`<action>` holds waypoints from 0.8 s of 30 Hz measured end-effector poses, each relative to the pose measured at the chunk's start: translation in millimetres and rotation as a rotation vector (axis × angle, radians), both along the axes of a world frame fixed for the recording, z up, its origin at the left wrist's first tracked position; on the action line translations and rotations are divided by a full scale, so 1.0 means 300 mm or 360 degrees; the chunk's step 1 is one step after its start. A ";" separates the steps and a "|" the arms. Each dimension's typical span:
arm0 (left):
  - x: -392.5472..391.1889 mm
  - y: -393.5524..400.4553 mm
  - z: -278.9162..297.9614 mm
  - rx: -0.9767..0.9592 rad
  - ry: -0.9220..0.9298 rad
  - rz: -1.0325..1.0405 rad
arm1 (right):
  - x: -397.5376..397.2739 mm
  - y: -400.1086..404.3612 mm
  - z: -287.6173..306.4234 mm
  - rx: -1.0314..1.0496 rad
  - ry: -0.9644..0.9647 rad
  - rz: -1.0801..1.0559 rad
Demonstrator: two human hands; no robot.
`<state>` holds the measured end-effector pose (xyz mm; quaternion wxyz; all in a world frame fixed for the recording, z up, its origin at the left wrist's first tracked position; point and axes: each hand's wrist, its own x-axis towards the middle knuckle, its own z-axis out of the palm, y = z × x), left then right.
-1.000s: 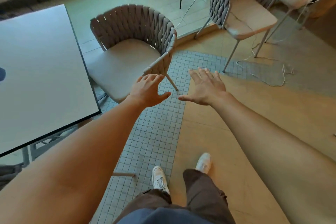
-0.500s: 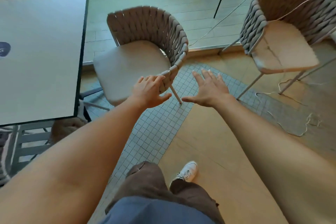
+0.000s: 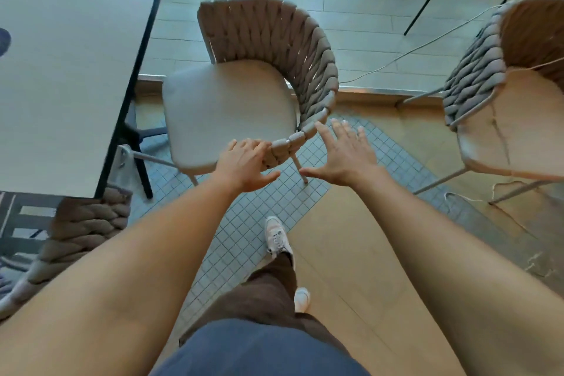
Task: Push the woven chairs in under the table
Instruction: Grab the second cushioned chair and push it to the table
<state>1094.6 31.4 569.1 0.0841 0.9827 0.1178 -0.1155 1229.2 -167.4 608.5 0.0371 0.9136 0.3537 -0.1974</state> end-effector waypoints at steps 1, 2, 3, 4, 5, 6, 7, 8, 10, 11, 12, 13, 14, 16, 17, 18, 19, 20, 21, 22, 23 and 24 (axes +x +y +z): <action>0.037 0.007 -0.013 -0.0010 -0.0012 -0.0008 | 0.028 0.012 -0.006 -0.0011 0.0016 0.0008; 0.075 0.011 -0.022 -0.0023 -0.0018 -0.0010 | 0.059 0.022 -0.010 -0.0026 0.0033 0.0017; 0.108 0.013 -0.031 -0.0033 -0.0022 -0.0006 | 0.086 0.032 -0.014 -0.0037 0.0042 0.0028; 0.151 0.015 -0.039 -0.0046 -0.0016 0.0004 | 0.125 0.044 -0.017 -0.0049 0.0047 0.0039; 0.184 0.014 -0.046 -0.0057 -0.0011 0.0006 | 0.154 0.051 -0.020 -0.0061 0.0050 0.0041; 0.218 0.016 -0.049 -0.0060 -0.0001 -0.0005 | 0.185 0.059 -0.020 -0.0075 0.0048 0.0039; 0.252 0.020 -0.051 -0.0061 0.0003 -0.0020 | 0.218 0.070 -0.022 -0.0084 0.0045 0.0038; 0.278 0.024 -0.051 -0.0064 -0.0004 -0.0028 | 0.244 0.081 -0.024 -0.0088 0.0038 0.0040; 0.324 0.034 -0.051 -0.0098 -0.0022 0.0000 | 0.297 0.111 -0.029 -0.0100 0.0042 0.0079; 0.341 0.037 -0.054 -0.0121 -0.0039 0.0050 | 0.322 0.124 -0.034 -0.0101 0.0038 0.0102; 0.361 0.041 -0.060 -0.0138 -0.0049 0.0105 | 0.351 0.138 -0.038 -0.0100 0.0032 0.0125; 0.374 0.045 -0.067 -0.0151 -0.0042 0.0144 | 0.374 0.150 -0.042 -0.0106 0.0025 0.0148; 0.393 0.052 -0.076 -0.0162 -0.0018 0.0167 | 0.404 0.167 -0.048 -0.0114 0.0026 0.0177; 0.417 0.056 -0.093 -0.0168 0.0018 0.0171 | 0.451 0.192 -0.066 -0.0126 0.0044 0.0226; 0.428 0.055 -0.099 -0.0177 0.0028 0.0180 | 0.474 0.204 -0.078 -0.0134 0.0077 0.0248; 0.438 0.051 -0.106 -0.0190 0.0030 0.0208 | 0.496 0.217 -0.089 -0.0140 0.0116 0.0269; 0.445 0.046 -0.113 -0.0199 0.0019 0.0240 | 0.515 0.227 -0.100 -0.0140 0.0147 0.0290; 0.453 0.044 -0.125 -0.0207 0.0008 0.0289 | 0.540 0.242 -0.115 -0.0144 0.0173 0.0340; 0.461 0.038 -0.139 -0.0215 0.0012 0.0343 | 0.568 0.258 -0.132 -0.0157 0.0194 0.0416; 0.466 0.031 -0.151 -0.0220 0.0031 0.0385 | 0.592 0.273 -0.148 -0.0172 0.0208 0.0499; 0.470 0.020 -0.166 -0.0217 0.0069 0.0423 | 0.616 0.287 -0.168 -0.0190 0.0216 0.0591; 0.471 0.011 -0.178 -0.0206 0.0112 0.0439 | 0.633 0.296 -0.186 -0.0209 0.0216 0.0678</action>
